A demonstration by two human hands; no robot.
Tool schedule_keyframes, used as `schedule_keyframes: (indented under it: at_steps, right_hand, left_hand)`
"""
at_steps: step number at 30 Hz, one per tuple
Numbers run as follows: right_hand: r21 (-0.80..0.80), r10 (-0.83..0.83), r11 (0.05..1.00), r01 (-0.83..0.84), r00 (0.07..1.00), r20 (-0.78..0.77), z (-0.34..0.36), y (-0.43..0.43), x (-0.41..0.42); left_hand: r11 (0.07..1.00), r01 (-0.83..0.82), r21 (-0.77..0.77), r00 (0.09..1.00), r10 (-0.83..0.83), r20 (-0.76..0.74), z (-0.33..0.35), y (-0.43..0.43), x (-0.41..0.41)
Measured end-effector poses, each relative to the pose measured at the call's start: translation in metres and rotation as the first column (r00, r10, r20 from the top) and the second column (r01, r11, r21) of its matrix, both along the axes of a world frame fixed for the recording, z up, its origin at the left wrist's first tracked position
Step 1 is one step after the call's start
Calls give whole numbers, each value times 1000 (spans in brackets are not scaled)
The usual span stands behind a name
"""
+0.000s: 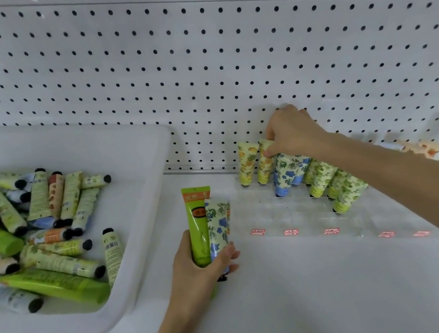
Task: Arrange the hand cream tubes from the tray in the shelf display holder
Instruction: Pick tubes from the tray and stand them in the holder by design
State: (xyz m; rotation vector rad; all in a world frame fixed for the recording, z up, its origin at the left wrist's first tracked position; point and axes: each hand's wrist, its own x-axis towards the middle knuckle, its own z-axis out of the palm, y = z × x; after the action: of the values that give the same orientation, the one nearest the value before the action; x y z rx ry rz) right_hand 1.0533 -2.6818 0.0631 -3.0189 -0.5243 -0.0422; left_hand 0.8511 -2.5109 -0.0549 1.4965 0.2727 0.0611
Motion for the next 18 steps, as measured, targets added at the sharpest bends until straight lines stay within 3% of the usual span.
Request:
schedule_keyframes:
  at_steps: [18]
  right_hand:
    - [-21, 20, 1000, -19, 999, 46, -5, -4, 4]
  left_hand:
    - [1000, 14, 10, 1000, -14, 20, -3, 0, 0]
